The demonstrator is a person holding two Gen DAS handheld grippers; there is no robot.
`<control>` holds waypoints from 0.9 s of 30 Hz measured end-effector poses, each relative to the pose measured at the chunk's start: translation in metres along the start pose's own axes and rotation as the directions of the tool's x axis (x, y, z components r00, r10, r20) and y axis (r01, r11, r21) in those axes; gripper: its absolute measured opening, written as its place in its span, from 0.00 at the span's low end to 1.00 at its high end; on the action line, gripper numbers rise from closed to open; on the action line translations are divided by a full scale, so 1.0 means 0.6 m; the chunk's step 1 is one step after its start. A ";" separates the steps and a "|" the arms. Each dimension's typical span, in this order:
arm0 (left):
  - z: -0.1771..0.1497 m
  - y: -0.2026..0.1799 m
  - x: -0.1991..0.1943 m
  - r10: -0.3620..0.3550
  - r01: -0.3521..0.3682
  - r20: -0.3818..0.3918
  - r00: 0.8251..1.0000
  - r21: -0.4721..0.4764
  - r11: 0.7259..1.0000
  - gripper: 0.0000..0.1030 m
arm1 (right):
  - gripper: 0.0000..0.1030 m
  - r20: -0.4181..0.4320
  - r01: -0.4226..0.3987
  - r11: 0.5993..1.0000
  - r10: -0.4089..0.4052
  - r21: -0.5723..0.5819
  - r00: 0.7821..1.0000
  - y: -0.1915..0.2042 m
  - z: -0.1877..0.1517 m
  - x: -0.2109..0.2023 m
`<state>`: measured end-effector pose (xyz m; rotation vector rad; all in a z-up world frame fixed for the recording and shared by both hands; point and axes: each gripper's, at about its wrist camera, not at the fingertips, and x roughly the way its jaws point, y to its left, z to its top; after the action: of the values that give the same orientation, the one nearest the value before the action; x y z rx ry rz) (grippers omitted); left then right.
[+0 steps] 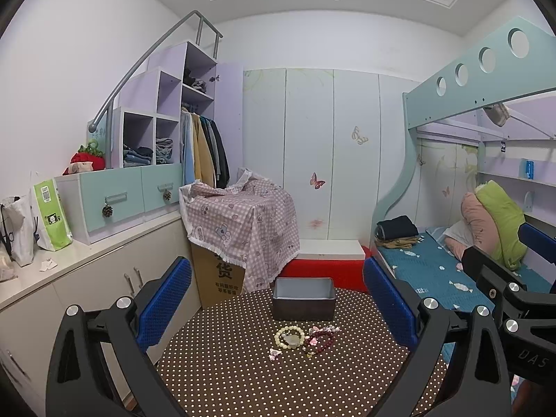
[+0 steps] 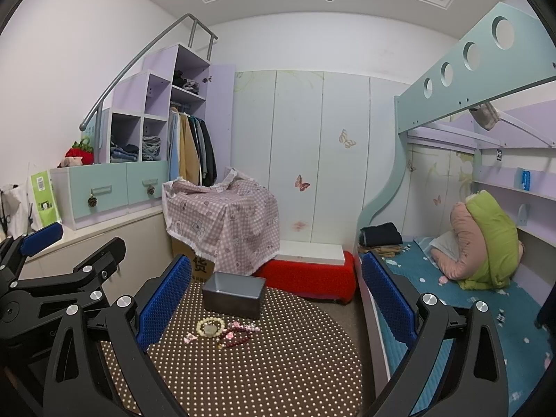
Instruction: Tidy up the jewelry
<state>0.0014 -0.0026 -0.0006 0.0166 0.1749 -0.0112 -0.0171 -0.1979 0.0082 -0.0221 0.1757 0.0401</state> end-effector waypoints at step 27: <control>0.008 0.000 -0.002 0.003 -0.003 0.000 1.000 0.009 1.000 0.93 | 0.92 0.000 -0.001 1.000 0.001 0.003 1.000 0.002 0.001 0.001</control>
<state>0.0010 -0.0025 0.0043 0.0262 0.1744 -0.0088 -0.0162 -0.1968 0.0086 -0.0187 0.1760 0.0410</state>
